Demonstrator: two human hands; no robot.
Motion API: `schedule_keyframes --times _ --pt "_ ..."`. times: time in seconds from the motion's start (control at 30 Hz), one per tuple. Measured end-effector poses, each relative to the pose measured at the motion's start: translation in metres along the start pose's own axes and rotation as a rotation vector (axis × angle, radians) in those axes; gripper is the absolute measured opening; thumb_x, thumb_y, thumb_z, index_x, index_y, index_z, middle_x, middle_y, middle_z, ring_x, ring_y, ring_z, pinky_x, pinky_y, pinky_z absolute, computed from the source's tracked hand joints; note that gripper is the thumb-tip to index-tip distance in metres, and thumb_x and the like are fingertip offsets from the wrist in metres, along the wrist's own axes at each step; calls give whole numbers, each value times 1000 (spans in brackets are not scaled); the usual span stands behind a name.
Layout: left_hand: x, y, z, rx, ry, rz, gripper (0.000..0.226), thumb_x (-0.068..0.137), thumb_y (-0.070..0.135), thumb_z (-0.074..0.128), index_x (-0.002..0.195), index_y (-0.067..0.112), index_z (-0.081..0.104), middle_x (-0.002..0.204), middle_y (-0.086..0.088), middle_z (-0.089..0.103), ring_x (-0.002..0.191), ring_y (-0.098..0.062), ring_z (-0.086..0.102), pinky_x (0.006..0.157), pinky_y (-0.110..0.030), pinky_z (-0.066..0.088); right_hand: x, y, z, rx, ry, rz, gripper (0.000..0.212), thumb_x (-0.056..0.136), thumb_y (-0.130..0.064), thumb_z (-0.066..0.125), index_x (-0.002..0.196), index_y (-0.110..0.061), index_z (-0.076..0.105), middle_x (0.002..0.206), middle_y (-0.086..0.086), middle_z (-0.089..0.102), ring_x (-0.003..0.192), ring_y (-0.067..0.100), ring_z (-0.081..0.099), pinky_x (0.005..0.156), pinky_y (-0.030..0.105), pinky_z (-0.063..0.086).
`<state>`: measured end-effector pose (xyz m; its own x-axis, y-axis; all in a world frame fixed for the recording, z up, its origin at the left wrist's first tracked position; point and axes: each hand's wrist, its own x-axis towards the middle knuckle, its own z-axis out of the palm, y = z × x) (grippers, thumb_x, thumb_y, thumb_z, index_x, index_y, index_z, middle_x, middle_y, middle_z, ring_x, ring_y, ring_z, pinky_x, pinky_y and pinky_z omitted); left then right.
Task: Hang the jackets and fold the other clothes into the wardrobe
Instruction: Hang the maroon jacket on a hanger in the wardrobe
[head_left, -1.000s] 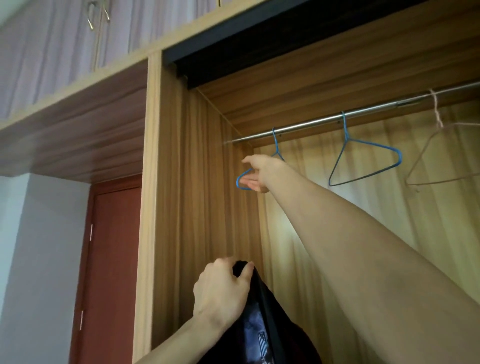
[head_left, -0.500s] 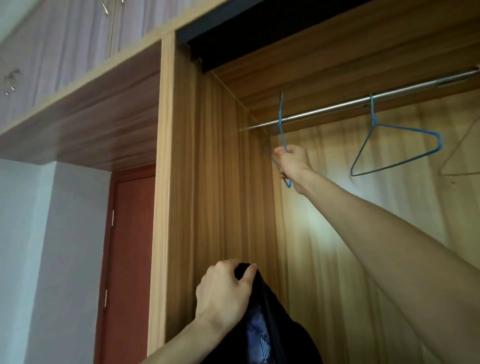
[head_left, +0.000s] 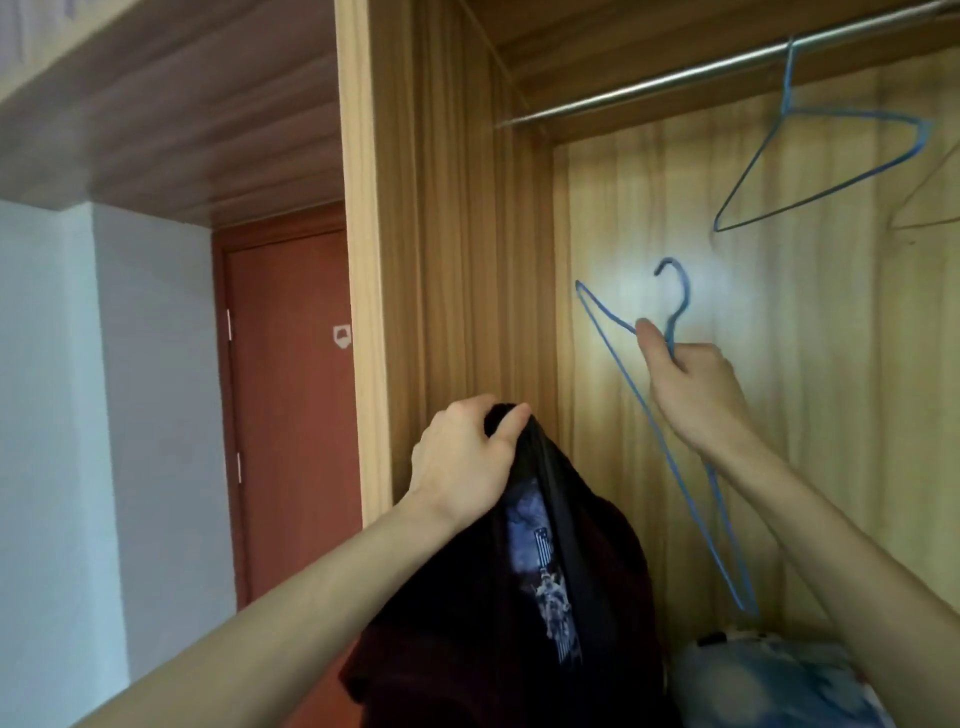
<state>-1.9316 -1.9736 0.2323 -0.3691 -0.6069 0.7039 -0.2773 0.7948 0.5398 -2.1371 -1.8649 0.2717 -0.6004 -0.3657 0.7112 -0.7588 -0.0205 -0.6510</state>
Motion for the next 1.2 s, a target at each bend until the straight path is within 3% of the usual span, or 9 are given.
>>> schedule_keyframes --times 0.07,0.17,0.37,0.5,0.67,0.8,0.97,1.1,1.2 --pt "-15 -3 -6 -18 1 16 45 101 54 55 74 19 57 70 5 63 78 -28 63 74 -42 50 -34 19 -18 -51 58 -31 63 107 -54 42 63 -9 53 54 0 55 60 31 55 63 40 44" --pt "-36 -12 -13 -88 -25 1 42 103 48 57 77 15 61 72 5 66 84 -33 64 71 -41 48 -80 36 -36 312 -53 -26 43 109 -39 49 81 -11 65 50 -9 43 46 14 37 49 28 33" --pt "-87 -41 -30 -252 -156 -9 43 101 52 57 69 23 56 55 20 53 53 -1 47 59 -29 38 -137 51 -86 753 -317 37 36 96 -46 65 78 -15 67 51 -12 26 38 3 19 43 7 20" --pt "-116 -50 -56 -241 -174 24 49 97 60 56 65 25 44 57 16 40 57 -10 37 58 -33 35 -168 54 -106 600 -551 116 56 80 -63 82 81 -8 67 53 -8 25 40 6 20 47 8 26" --pt "-149 -50 -92 -313 -220 -62 46 97 55 61 71 17 58 63 13 52 61 -10 48 65 -35 44 -202 42 -118 387 -539 107 65 79 -72 78 91 -8 73 54 -5 25 44 11 18 49 15 25" --pt "-183 -37 -119 -63 -259 -2 49 98 62 55 76 18 57 67 1 60 66 -20 58 73 -43 52 -236 3 -108 306 -639 140 73 69 -83 75 89 -13 75 52 -6 29 41 11 23 45 12 26" --pt "-231 -21 -124 197 -227 155 47 102 61 48 78 21 50 64 1 58 66 -21 55 68 -38 51 -309 -44 -69 183 -682 -137 46 93 -64 59 83 -22 72 51 -4 48 45 1 40 46 12 31" --pt "-272 -13 -112 194 -226 171 43 102 58 50 78 22 45 62 3 53 62 -18 51 56 -33 39 -374 -53 -31 272 -596 -96 35 101 -53 57 81 -27 69 56 12 49 49 17 42 52 42 35" --pt "-292 -10 -116 209 -320 167 38 103 54 50 80 24 46 65 4 54 64 -17 53 56 -34 41 -406 -54 -25 334 -468 -73 31 101 -57 56 84 -34 70 54 5 49 46 15 39 48 37 33"
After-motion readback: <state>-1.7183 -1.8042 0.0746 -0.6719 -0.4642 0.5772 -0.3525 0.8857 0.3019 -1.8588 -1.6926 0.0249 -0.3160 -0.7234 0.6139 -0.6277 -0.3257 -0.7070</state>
